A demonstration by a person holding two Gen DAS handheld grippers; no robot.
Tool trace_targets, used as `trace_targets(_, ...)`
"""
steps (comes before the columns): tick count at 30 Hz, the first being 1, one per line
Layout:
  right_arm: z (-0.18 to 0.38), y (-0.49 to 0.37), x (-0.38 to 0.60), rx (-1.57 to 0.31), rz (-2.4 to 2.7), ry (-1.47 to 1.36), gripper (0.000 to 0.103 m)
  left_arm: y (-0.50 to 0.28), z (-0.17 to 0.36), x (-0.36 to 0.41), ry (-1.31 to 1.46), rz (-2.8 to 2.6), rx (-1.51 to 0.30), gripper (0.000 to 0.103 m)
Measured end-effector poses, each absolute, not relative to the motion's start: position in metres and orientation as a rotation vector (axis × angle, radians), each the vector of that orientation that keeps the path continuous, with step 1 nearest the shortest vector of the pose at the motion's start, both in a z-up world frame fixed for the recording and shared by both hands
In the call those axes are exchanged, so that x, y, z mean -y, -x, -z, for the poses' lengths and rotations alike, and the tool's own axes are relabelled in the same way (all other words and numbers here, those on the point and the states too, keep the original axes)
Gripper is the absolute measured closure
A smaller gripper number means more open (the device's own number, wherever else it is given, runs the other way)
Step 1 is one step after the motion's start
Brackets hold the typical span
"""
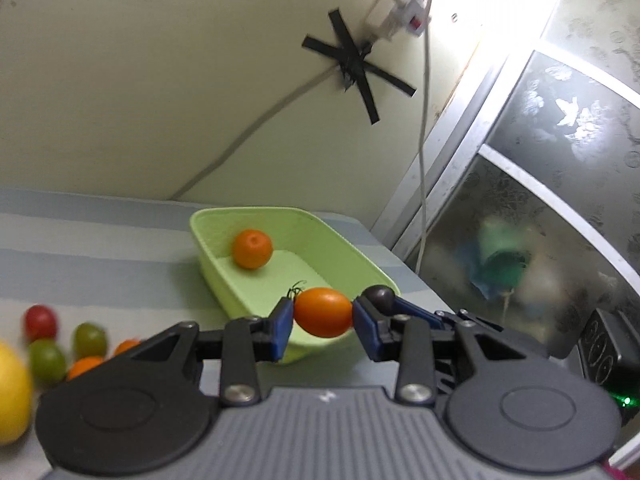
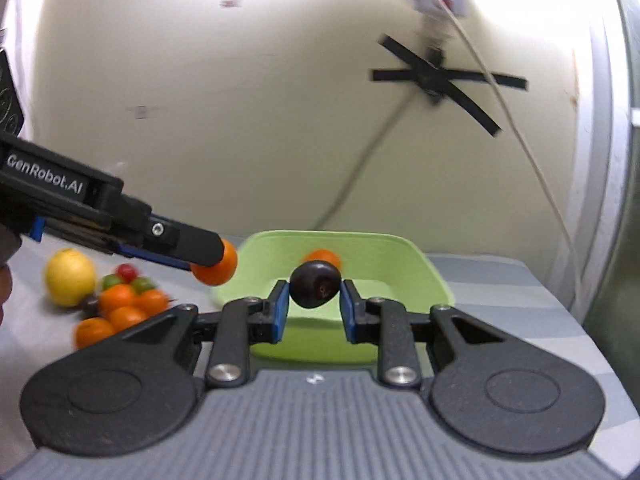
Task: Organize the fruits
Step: 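Open both tools over the green basket to drop the tomato and plum, then move both tools back to the fruit pile, left tool toward a mandarin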
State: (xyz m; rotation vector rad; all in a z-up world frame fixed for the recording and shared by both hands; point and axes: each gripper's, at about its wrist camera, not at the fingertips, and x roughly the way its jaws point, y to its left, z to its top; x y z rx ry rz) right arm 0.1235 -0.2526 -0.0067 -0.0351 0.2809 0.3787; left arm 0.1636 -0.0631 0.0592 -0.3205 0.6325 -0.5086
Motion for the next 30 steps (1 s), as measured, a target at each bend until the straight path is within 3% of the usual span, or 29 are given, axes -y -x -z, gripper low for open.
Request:
trace_targets(9, 0.016, -0.140, 0.262, -0.309, -0.362, 0.000, 0.071, -0.196, -0.035, 0.087, 0.287, 0.470, -0.697, 0.066)
trace_targets(11, 0.017, -0.139, 0.261, -0.307, -0.359, 0.008, 0.067, -0.196, -0.033, 0.087, 0.278, 0.470, -0.687, 0.061)
trace_targets(13, 0.017, -0.139, 0.262, -0.302, -0.356, 0.001, 0.054, -0.193, -0.035, 0.085, 0.274, 0.462, -0.679, 0.058)
trace_targets(22, 0.012, -0.127, 0.279, -0.254, -0.377, -0.120, 0.054, -0.130, -0.062, 0.010, 0.338, 0.407, -0.539, 0.058)
trace_targets(30, 0.008, -0.114, 0.270, -0.290, -0.712, -0.268, 0.054, -0.062, -0.036, -0.039, 0.281, 0.280, -0.558, 0.058)
